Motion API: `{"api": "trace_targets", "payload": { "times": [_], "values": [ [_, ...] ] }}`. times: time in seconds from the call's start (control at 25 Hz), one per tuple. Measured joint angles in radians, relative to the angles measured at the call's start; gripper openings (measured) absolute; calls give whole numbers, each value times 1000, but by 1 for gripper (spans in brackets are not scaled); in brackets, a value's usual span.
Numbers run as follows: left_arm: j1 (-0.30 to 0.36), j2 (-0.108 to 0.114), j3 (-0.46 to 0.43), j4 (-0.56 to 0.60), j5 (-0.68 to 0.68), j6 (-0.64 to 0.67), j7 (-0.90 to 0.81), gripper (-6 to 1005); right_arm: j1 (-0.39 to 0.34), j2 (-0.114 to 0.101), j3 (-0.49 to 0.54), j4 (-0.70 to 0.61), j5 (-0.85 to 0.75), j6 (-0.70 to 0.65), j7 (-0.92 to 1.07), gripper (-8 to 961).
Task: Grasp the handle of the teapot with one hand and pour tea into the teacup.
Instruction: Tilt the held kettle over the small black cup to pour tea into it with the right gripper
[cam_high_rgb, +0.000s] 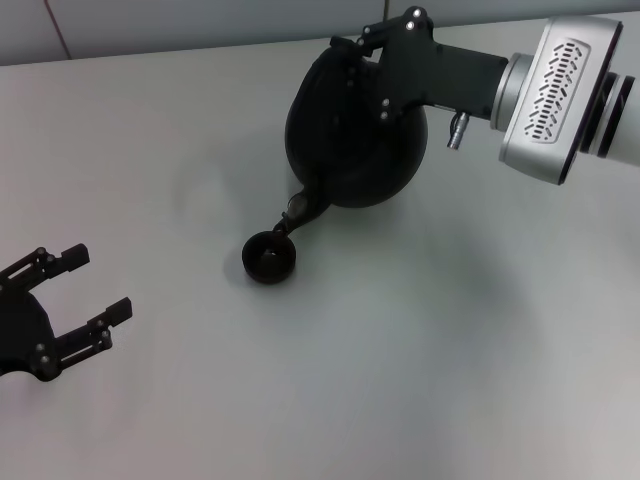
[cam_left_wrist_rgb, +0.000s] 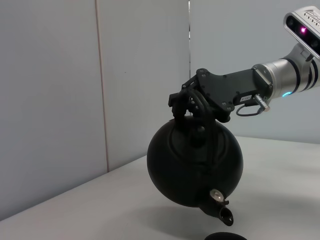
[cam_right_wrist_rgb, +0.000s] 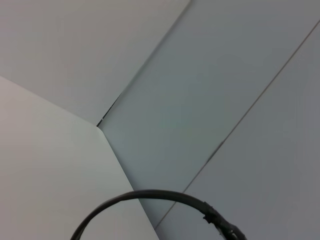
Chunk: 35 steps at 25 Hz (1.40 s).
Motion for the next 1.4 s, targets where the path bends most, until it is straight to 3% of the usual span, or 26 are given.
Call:
{"api": "trace_targets", "payload": {
  "times": [0.92,1.4],
  "values": [
    [0,-1,-13,0,-2,2,0,770,-5,2,-40,-13,54,4,19,98],
    [-3,-1,-15,0,-2,4,0,770,-60,0,-36,-7,151,1,260,100]
  ]
}}
